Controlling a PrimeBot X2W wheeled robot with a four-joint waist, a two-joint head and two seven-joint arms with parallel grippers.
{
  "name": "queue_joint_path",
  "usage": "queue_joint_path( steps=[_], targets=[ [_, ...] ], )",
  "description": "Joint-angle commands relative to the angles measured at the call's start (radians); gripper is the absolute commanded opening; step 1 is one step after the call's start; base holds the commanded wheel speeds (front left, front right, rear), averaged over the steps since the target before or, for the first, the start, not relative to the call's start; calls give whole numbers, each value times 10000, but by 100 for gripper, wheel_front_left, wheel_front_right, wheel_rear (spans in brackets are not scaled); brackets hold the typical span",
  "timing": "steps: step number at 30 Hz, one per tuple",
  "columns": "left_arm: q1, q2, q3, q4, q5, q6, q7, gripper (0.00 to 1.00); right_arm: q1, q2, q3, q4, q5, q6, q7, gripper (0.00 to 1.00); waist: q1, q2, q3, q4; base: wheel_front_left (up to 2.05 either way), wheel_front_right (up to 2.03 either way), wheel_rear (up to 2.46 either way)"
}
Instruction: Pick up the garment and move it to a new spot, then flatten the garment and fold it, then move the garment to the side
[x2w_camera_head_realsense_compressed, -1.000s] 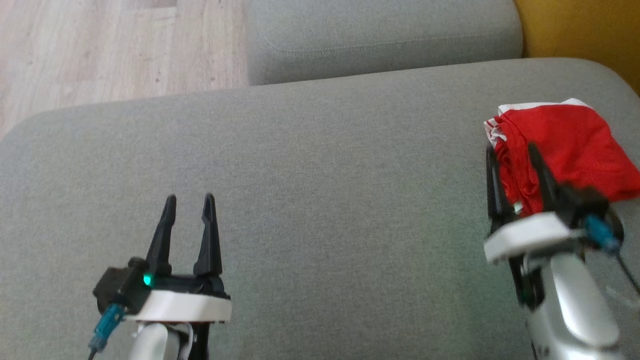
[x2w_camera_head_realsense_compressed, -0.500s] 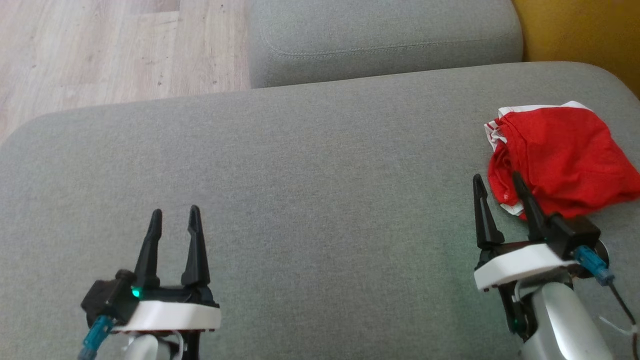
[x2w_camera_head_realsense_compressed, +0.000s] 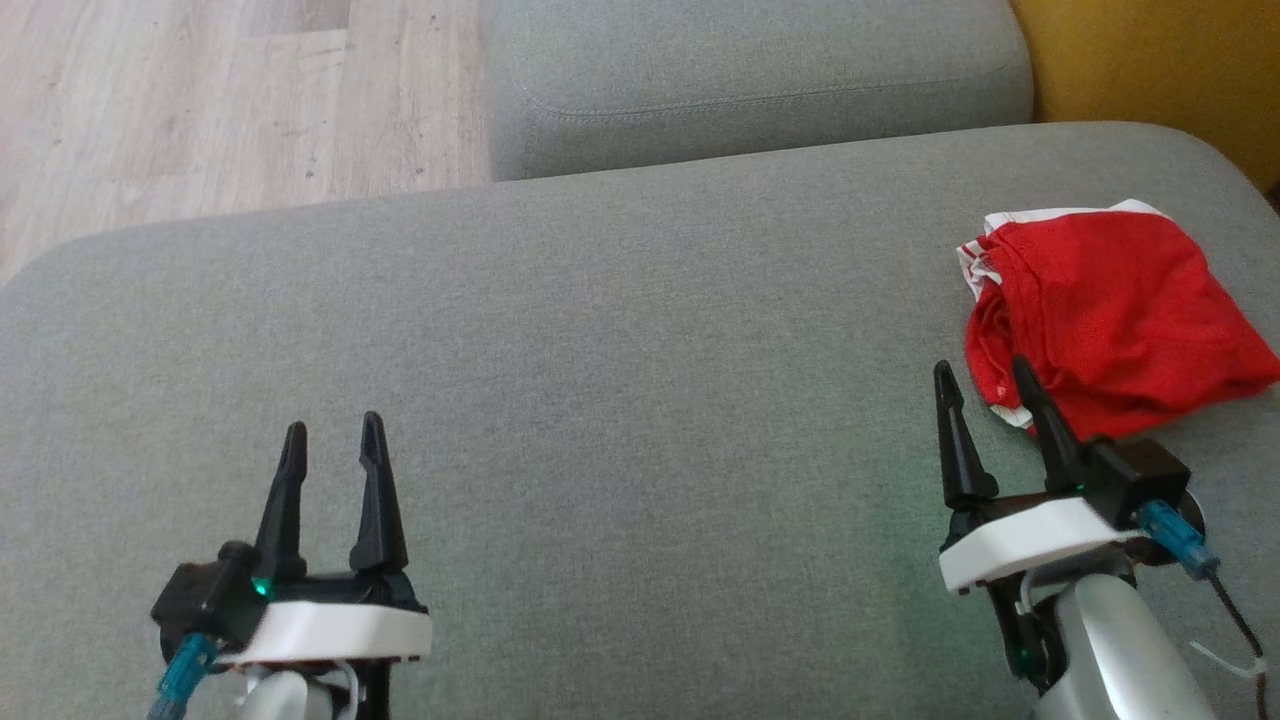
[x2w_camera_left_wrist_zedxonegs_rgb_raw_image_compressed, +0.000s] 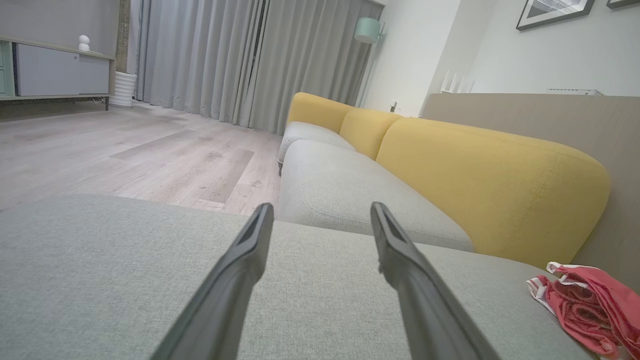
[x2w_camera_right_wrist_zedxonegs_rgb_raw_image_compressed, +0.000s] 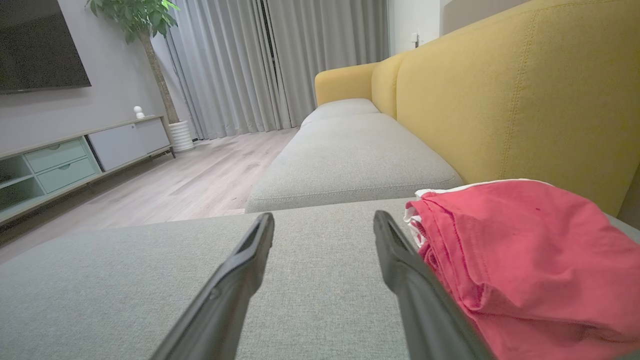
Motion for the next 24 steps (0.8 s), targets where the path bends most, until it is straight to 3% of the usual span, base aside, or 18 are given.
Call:
queue_joint_path(
  steps=[1,4,5,8,24],
  targets=[
    [-236,54,393,-274,47,64,-51,100,-273,44,248,-357,74,-9,-135,100,0,0,5,-9,0,0,0],
    [-270,54,435,-310,45,126,-51,100,-286,45,262,-357,108,-9,-135,100,0,0,10,-30,0,0,0],
    [-283,54,459,-355,105,141,-51,0,-293,45,271,-356,120,-9,-135,0,0,0,13,-38,0,0,0],
    [87,-15,-9,362,-9,71,5,0,131,2,46,360,80,0,24,0,1,0,11,-38,0,0,0],
    [2,-7,244,358,-1519,20,453,0,185,7,-197,135,1801,-1,461,0,1,0,15,11,0,0,0]
  ],
)
